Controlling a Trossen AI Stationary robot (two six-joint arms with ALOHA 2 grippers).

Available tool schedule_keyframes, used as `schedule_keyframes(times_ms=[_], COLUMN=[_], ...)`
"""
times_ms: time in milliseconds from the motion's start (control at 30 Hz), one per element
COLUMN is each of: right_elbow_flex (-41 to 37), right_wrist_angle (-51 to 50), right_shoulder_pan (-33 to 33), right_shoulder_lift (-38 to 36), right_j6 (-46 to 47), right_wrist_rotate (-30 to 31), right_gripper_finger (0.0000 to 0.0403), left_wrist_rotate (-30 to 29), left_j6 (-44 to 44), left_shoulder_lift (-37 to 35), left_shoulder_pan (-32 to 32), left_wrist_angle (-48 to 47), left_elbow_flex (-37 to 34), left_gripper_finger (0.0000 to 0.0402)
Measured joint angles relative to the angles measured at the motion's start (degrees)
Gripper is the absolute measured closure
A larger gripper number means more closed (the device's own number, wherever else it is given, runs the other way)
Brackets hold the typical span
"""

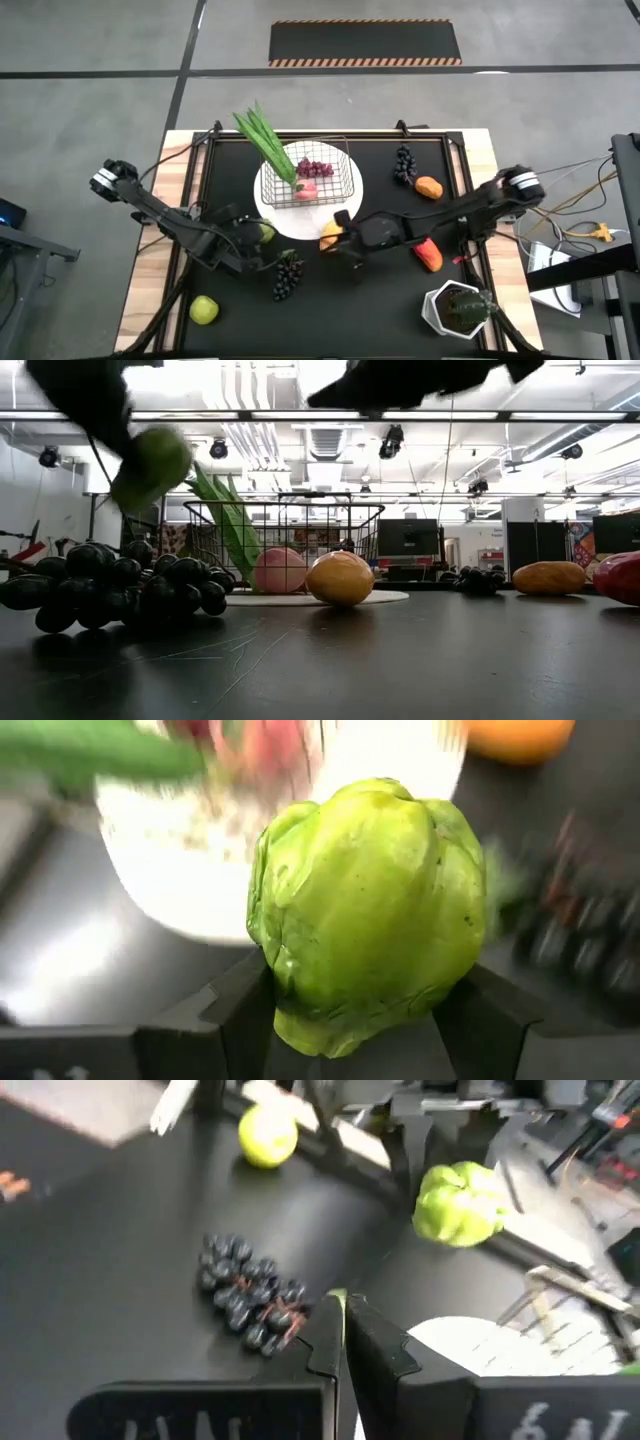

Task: Build produce basket
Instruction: Put the green chayote into the gold wire basket

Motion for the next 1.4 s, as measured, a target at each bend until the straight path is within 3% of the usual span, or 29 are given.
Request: schedule_keyframes(times_ms=[233,533,867,1167,1400], right_elbow_flex=[-4.1,-5.9,-1.9,1.5,1.5], right_wrist_angle=[0.7,10.8,14.3,13.6,13.6], right_shoulder_pan=[-0.2,-0.5,-1.3,-3.7,-4.0], right_shoulder_lift=[-8.9,-8.5,-4.3,-0.1,-0.1], right_j6=[2.8,5.6,5.8,6.7,6.2], right_wrist_rotate=[0.5,5.1,5.2,5.2,5.0], right_gripper_finger=[0.0377,0.0246,0.0132,0.0108,0.0155], left_wrist_rotate=[-12.6,-15.9,-17.6,-18.5,-18.9], left_j6=[14.4,36.2,37.8,38.3,38.2], left_shoulder_lift=[-0.1,1.2,2.4,5.0,5.4], left_shoulder_pan=[0.0,0.1,1.3,2.8,2.9], left_wrist_angle=[12.3,44.1,51.4,53.4,53.2], left_elbow_flex=[4.8,0.8,-0.5,-0.5,-0.5], left_gripper_finger=[0.0192,0.0192,0.0192,0.0192,0.0191])
